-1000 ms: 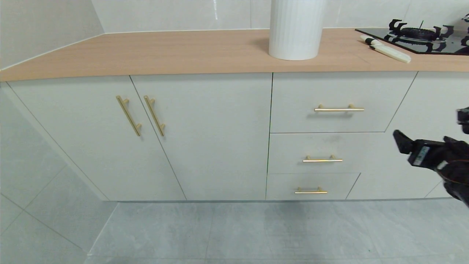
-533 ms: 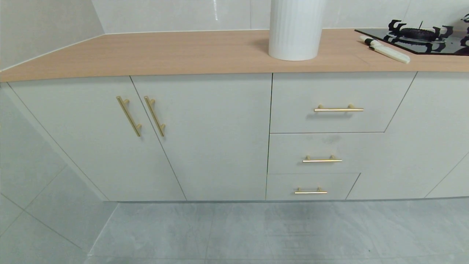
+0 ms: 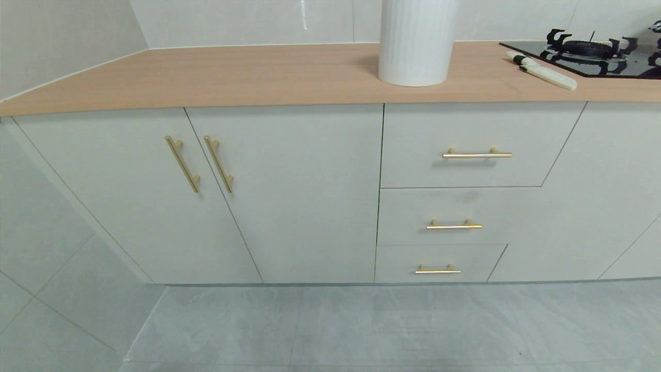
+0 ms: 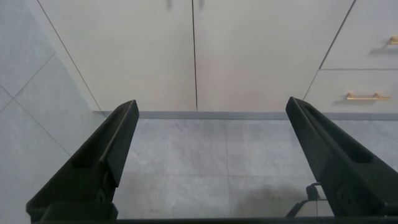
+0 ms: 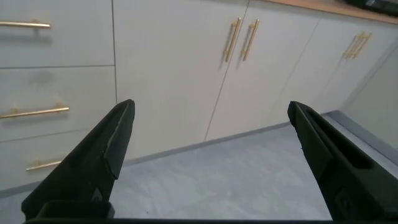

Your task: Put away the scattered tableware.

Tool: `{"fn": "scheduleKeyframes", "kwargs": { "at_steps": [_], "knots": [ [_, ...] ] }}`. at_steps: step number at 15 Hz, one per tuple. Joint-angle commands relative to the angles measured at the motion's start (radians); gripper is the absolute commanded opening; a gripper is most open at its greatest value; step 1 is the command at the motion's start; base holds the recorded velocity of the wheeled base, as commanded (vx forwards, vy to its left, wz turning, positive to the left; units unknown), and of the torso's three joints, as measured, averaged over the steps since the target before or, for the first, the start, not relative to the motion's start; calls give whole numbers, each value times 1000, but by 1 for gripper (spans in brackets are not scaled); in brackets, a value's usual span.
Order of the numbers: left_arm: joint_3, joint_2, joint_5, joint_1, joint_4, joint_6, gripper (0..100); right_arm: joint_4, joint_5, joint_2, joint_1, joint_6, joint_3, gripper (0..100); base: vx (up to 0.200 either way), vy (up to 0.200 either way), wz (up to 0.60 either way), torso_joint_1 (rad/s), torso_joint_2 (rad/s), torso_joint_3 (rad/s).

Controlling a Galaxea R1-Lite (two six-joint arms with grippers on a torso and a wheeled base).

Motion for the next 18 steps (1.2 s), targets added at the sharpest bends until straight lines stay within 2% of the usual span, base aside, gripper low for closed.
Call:
{"fn": "scheduleKeyframes", "kwargs": {
  "at_steps": [1, 3, 5, 7, 8, 10, 12, 18],
  "knots": [
    [0, 0, 1, 0, 0, 0, 100, -5, 56, -87, 15, 13, 78, 100, 0, 0, 0, 0, 0, 0],
    [0, 0, 1, 0, 0, 0, 100, -8, 85, -85, 15, 96, 121, 100, 0, 0, 0, 0, 0, 0],
    [0, 0, 1, 0, 0, 0, 100, -40, 263, -85, 15, 143, 231, 100, 0, 0, 0, 0, 0, 0],
    [0, 0, 1, 0, 0, 0, 100, -112, 368, -85, 17, 156, 345, 100, 0, 0, 0, 0, 0, 0],
    [0, 0, 1, 0, 0, 0, 100, -112, 398, -85, 17, 163, 356, 100, 0, 0, 0, 0, 0, 0],
    [0, 0, 1, 0, 0, 0, 100, -45, 426, -85, 17, 188, 354, 100, 0, 0, 0, 0, 0, 0],
    [0, 0, 1, 0, 0, 0, 100, -53, 457, -85, 17, 209, 356, 100, 0, 0, 0, 0, 0, 0],
    [2, 0, 1, 0, 0, 0, 100, -53, 455, -85, 17, 218, 356, 100, 0, 0, 0, 0, 0, 0]
  ]
}}
